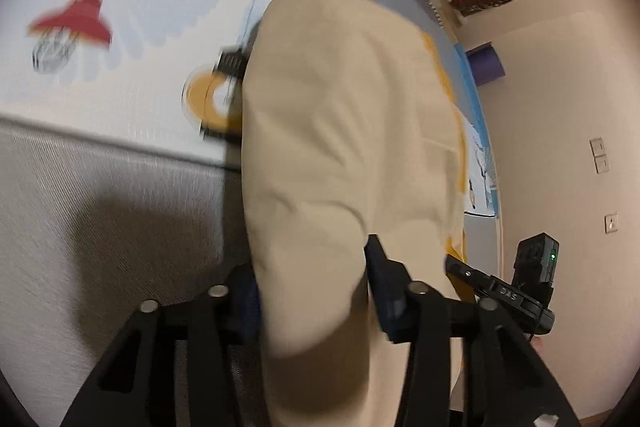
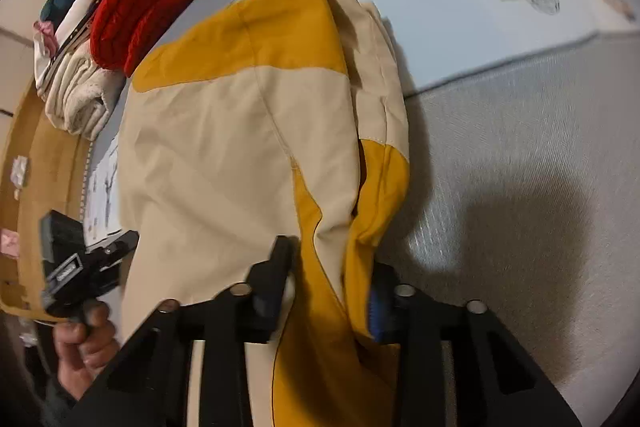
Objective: Fold large clothes
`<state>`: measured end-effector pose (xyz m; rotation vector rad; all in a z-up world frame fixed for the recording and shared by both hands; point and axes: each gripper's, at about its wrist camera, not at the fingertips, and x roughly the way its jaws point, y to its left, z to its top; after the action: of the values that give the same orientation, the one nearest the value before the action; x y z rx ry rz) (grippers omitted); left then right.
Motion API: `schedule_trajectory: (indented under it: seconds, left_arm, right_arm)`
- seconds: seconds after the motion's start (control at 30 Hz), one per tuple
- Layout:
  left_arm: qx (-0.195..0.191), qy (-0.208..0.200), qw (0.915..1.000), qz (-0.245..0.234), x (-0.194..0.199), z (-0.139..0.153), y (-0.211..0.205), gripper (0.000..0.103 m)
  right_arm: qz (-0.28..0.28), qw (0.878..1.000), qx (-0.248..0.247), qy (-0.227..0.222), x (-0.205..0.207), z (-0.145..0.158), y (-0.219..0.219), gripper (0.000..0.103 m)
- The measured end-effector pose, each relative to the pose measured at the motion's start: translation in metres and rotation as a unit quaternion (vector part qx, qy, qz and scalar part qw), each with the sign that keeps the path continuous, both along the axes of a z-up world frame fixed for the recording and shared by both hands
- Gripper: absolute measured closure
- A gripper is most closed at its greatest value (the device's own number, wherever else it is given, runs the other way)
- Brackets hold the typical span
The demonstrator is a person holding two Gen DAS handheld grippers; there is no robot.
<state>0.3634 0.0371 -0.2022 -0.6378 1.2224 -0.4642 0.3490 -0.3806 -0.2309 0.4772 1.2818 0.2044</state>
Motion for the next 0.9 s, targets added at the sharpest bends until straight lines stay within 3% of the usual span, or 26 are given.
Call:
schedule_trajectory:
  seconds: [0.07,0.27,0.37,0.5,0.63,0.73,0.9]
  left_arm:
    - [0.015,-0.015,0.9998,0.0,0.003,0.014,0.008,0.063]
    - [0.052,-0.02,0.9981,0.028,0.007,0.033,0.071,0.063]
    - [0.068,-0.01,0.9962,0.055,0.007,0.028,0.112,0.062]
    - [0.08,0.021,0.9931,0.083,0.005,0.005,0.154,0.052]
    - [0.103,0.028,0.9937,0.037,0.002,0.001,0.142,0.039]
    - [0.107,0.028,0.9937,-0.014,-0.009,0.0,0.121,0.039]
    - [0.145,-0.01,0.989,-0.028,-0.025,-0.004,0.094,0.039]
  right_arm:
    - [-0.005,1.0,0.007,-0.015,0.002,0.006,0.005,0.086]
    - [0.008,0.999,0.036,-0.038,0.02,0.019,0.054,0.09]
    - [0.017,0.998,0.049,-0.042,0.036,0.022,0.095,0.091]
    - [0.052,0.997,0.037,-0.051,0.042,0.023,0.154,0.092]
    - [0.047,0.999,0.002,-0.014,0.038,0.002,0.171,0.092]
    - [0.03,1.0,0.007,-0.003,0.038,-0.004,0.162,0.092]
    - [0.016,0.999,-0.031,-0.011,0.031,0.005,0.167,0.092]
